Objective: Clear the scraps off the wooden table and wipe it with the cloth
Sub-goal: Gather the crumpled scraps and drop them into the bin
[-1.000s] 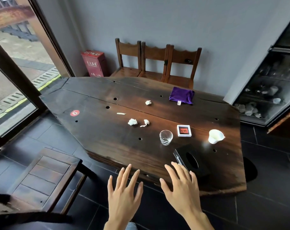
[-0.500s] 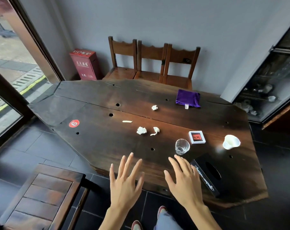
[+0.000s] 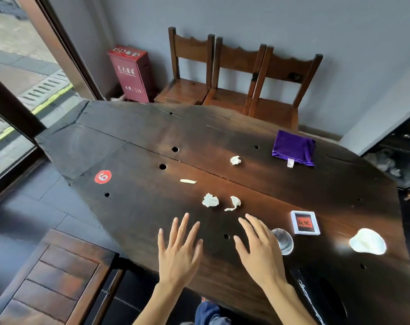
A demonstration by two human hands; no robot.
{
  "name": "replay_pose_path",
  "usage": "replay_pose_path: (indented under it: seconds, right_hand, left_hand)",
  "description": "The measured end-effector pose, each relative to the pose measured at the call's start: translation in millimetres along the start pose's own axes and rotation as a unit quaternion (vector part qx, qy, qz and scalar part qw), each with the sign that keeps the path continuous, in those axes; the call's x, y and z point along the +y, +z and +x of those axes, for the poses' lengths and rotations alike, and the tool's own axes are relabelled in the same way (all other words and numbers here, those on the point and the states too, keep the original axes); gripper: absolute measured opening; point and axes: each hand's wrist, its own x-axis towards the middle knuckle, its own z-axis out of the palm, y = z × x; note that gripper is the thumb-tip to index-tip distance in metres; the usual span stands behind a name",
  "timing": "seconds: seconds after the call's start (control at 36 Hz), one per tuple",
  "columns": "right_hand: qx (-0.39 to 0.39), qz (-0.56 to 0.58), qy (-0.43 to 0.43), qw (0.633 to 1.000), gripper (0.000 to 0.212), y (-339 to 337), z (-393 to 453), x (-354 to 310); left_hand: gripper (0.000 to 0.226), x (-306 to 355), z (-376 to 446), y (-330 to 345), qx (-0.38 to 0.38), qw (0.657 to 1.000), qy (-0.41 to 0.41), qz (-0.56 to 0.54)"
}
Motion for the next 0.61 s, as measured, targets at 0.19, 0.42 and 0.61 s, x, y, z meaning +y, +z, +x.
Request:
replay_pose_path:
  seconds: [0.19,0.42,0.61]
  right_hand:
    - [-0.048,0.024,0.008,0.999,0.046,37.0,52.6,20.5]
    - [-0.082,0.043,0.052,0.994,0.047,98.2,102.0,51.1]
    - [-0.105,0.042,0.084,0.990,0.053,148.5,131.9,63.4]
  left_hand:
    - [0.056,-14.2,51.7,43.9,-0.028,0.999,-0.023,0.007]
    - [0.057,-37.9,108.5,106.5,-0.061,0.998,-0.023,0.005]
    - [0.057,-63.4,152.2,155.4,-0.082,0.996,0.014,0.024]
